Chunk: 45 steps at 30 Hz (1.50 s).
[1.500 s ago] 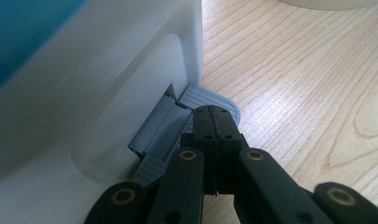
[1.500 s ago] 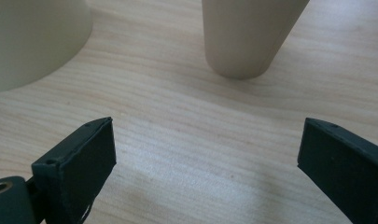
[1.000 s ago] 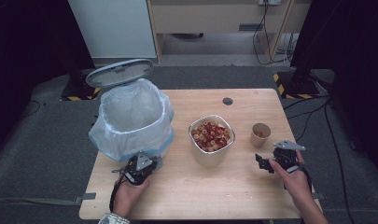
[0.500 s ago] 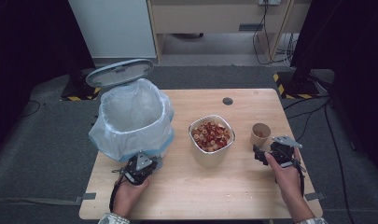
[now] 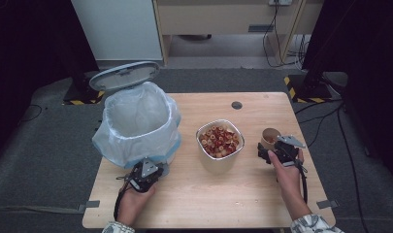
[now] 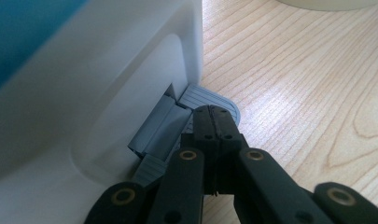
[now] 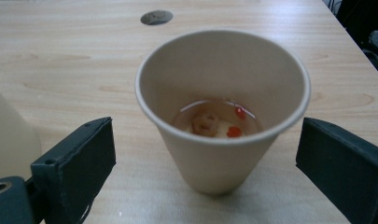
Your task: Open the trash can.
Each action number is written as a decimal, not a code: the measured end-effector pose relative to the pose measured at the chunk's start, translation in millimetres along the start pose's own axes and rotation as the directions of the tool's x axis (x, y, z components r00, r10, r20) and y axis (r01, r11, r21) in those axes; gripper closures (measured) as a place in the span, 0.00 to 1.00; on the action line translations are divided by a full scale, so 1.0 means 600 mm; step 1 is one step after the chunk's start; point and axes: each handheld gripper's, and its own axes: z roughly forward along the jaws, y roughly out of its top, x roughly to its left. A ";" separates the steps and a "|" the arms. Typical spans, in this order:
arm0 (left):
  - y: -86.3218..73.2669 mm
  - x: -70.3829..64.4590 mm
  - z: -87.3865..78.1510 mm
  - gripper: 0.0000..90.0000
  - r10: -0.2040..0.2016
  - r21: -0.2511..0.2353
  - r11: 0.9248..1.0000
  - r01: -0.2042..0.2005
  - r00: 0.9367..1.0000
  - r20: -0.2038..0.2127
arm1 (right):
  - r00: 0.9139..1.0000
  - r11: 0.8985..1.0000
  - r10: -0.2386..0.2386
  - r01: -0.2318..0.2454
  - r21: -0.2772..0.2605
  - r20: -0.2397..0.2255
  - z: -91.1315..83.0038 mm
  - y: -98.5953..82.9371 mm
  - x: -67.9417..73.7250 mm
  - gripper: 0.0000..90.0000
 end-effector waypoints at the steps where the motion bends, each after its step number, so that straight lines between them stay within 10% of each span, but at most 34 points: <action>1: 0.000 0.000 0.000 0.99 0.001 0.001 1.000 -0.001 1.000 -0.001 | 1.000 1.000 0.000 0.000 0.000 0.000 0.000 0.000 0.000 0.06; 45: 0.000 0.000 0.000 0.99 -0.006 -0.005 1.000 0.006 1.000 0.002 | 1.000 0.996 -0.020 0.020 -0.088 0.003 0.051 -0.009 -0.007 0.20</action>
